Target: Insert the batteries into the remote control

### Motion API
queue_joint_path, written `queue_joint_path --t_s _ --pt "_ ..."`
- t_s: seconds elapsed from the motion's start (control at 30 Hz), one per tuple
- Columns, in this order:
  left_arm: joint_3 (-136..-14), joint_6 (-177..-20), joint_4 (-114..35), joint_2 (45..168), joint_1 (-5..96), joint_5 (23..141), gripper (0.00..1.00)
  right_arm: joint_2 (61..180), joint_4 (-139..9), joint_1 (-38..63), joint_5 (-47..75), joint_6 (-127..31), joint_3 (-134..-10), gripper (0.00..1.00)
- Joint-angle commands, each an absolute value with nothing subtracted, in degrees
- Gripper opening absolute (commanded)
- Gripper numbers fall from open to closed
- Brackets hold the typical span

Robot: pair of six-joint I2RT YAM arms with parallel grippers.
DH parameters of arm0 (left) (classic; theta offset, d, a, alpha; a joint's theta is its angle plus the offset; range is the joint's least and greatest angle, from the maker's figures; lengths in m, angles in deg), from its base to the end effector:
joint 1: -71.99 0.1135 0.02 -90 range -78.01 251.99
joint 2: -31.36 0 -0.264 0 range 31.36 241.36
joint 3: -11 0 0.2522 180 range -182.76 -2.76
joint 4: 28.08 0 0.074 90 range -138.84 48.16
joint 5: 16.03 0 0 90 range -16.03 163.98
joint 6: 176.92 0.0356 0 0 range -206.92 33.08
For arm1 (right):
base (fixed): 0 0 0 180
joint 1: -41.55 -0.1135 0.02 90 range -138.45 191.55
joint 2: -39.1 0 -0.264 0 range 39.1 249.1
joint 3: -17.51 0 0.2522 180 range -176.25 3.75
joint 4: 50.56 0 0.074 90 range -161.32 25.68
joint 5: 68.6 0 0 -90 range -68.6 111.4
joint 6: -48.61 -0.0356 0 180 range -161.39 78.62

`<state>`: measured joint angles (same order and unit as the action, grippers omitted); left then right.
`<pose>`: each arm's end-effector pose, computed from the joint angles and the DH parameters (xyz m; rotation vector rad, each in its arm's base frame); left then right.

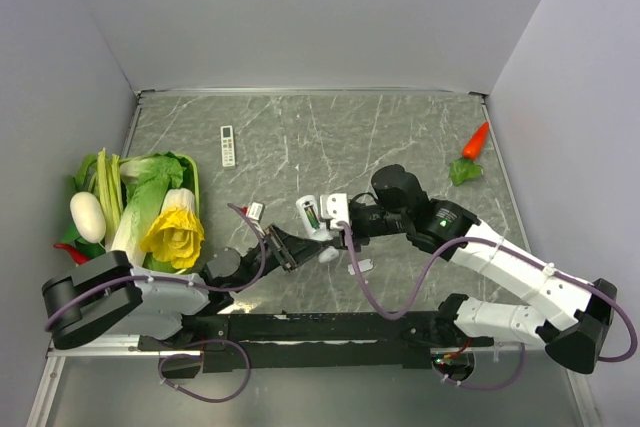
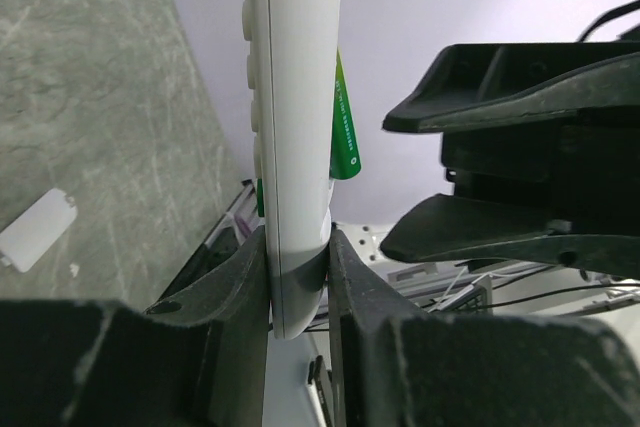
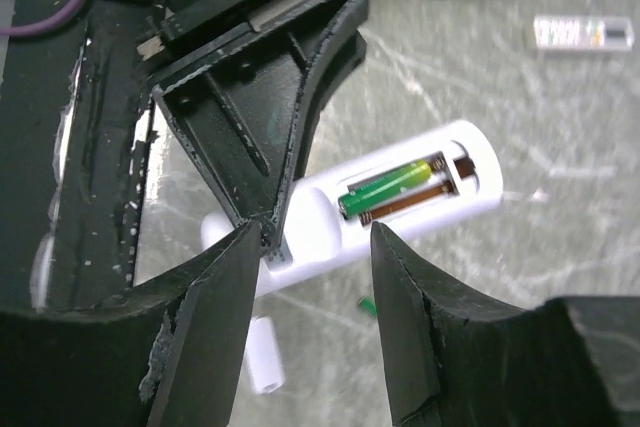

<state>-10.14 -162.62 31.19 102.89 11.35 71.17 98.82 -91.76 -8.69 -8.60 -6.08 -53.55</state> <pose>0.1022 -0.1782 0.1865 -0.2754 1.7066 -1.8584 0.1303 0.1844 0.3389 -1.6384 1.2989 0.7043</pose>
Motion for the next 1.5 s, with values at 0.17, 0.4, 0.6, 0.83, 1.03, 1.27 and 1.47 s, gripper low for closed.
queue_joint_path --t_s 0.17,0.4,0.6,0.83,1.03,1.27,1.47 --pt "-10.9 -162.2 49.5 97.5 11.0 72.0 0.02 101.6 -88.8 -6.5 -18.7 4.6 -57.2 0.50" --pt "-10.8 -162.0 48.6 96.2 11.1 72.0 0.02 102.5 -87.1 -5.5 -20.3 4.0 -57.6 0.44" --pt "-10.2 -162.1 48.2 95.8 11.0 71.6 0.02 101.6 -83.9 -3.7 -21.8 2.0 -57.1 0.41" --pt "-10.3 -162.1 48.4 95.9 11.1 71.9 0.02 102.0 -83.4 -3.3 -23.3 1.8 -57.7 0.41" --pt "-10.3 -162.2 48.5 95.8 11.1 72.0 0.02 103.7 -84.9 -3.4 -25.8 2.4 -59.0 0.41" --pt "-10.7 -161.9 47.6 95.2 11.1 72.4 0.02 105.1 -85.0 -3.4 -25.7 2.7 -59.5 0.40" --pt "-11.0 -161.9 47.6 95.5 11.1 72.9 0.02 106.3 -85.2 -3.4 -25.8 2.8 -60.2 0.40"
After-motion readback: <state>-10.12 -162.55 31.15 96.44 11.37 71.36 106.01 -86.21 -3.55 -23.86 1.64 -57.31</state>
